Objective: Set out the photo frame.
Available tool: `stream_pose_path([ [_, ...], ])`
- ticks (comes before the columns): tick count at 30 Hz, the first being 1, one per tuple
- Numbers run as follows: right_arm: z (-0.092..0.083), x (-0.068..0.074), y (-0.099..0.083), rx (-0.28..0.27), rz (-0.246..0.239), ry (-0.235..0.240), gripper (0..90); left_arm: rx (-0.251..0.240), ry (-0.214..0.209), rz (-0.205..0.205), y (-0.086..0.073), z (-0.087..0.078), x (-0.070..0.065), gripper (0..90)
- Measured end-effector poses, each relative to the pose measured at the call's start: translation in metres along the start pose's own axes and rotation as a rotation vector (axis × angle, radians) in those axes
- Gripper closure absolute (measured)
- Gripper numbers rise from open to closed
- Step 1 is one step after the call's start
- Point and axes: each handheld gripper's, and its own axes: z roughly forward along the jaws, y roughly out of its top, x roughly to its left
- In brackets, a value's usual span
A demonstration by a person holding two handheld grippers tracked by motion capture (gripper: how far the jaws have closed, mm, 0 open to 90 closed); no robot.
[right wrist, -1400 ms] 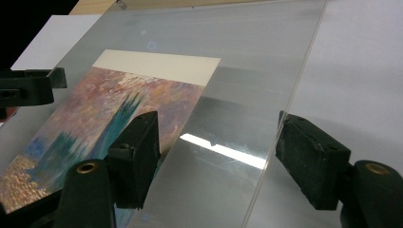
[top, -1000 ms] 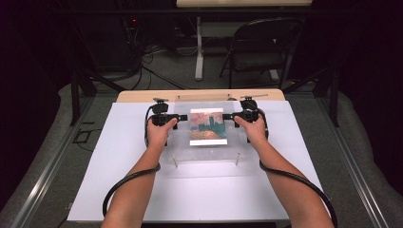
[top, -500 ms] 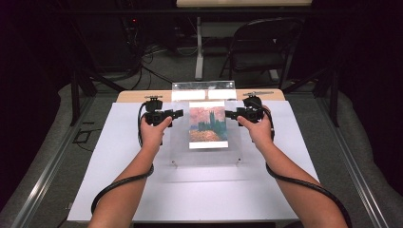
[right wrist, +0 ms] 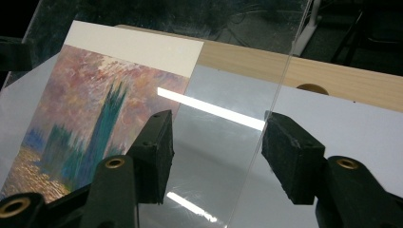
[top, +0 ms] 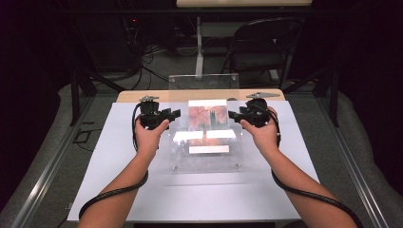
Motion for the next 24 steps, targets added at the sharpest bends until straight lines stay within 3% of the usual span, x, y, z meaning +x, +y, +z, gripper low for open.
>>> stream_pose_path([
  [13, -0.029, 0.016, 0.001, -0.002, -0.067, -0.022, 49.9, -0.041, -0.014, 0.035, -0.007, -0.028, -0.013, 57.6],
  [19, -0.043, 0.020, -0.001, -0.016, -0.099, -0.005, 54.7, -0.060, -0.042, 0.057, -0.012, -0.042, -0.016, 61.1],
  [24, -0.054, 0.025, -0.005, -0.028, -0.124, -0.006, 56.6, -0.071, -0.037, 0.084, -0.016, -0.052, -0.022, 62.5],
])
